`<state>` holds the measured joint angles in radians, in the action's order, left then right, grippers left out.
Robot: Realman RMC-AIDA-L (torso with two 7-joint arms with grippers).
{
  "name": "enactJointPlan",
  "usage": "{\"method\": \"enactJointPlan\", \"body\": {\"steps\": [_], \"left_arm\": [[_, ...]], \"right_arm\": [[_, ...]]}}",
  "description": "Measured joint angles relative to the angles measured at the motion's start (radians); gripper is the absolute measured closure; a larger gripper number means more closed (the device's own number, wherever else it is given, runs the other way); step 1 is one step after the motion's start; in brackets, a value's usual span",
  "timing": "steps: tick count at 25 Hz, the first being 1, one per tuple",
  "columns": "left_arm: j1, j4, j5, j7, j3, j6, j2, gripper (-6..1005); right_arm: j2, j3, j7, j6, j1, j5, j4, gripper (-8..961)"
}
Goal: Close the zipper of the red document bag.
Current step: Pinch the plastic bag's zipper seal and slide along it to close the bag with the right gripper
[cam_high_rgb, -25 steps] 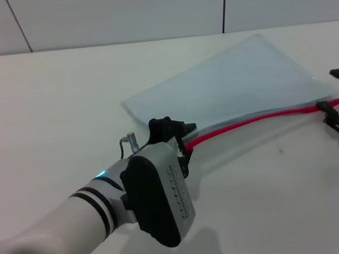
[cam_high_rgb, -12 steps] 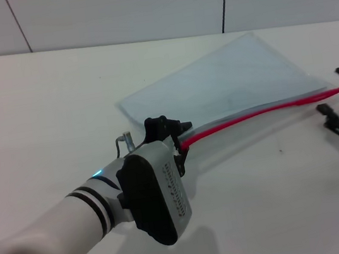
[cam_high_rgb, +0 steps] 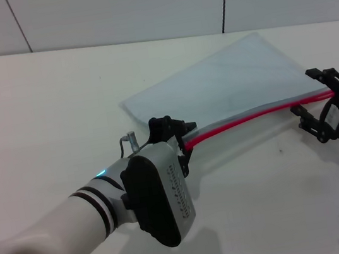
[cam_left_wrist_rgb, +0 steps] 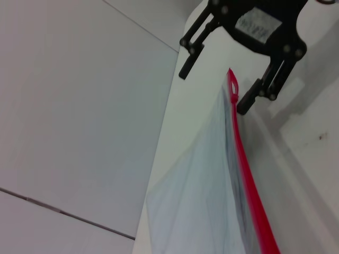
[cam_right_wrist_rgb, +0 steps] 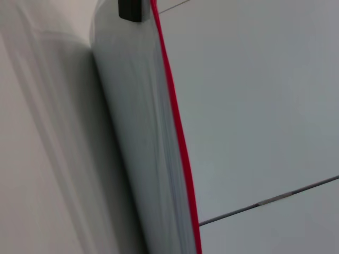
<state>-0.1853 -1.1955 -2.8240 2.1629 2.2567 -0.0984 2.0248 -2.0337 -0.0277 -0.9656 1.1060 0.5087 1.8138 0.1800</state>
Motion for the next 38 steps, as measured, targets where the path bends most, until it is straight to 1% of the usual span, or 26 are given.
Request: {"method": "enactJointPlan", "body": {"steps": [8, 14, 19, 25, 27, 38], "left_arm": [[-0.002, 0.001, 0.0, 0.0, 0.003, -0.001, 0.0, 973], [-0.001, 0.001, -0.001, 0.0, 0.003, -0.001, 0.0, 974], [0.0, 0.001, -0.002, 0.0, 0.003, -0.001, 0.0, 975], [0.0, 0.001, -0.002, 0.0, 0.004, -0.001, 0.0, 976], [0.0, 0.001, -0.002, 0.0, 0.004, -0.001, 0.0, 977], [-0.001, 0.001, -0.003, 0.0, 0.004, -0.001, 0.0, 979]], "right_arm": [[0.0, -0.003, -0.001, -0.085, 0.025, -0.005, 0.0, 138], [0.0, -0.006, -0.001, -0.097, 0.025, -0.007, -0.005, 324], [0.0, -0.002, -0.001, -0.097, 0.025, -0.007, -0.006, 499], [0.0, -0.001, -0.001, -0.097, 0.025, -0.002, -0.002, 665], [0.0, -0.001, -0.001, -0.097, 0.025, -0.001, 0.001, 811], [0.0, -0.002, -0.001, -0.097, 0.033, -0.001, 0.0, 888]]}}
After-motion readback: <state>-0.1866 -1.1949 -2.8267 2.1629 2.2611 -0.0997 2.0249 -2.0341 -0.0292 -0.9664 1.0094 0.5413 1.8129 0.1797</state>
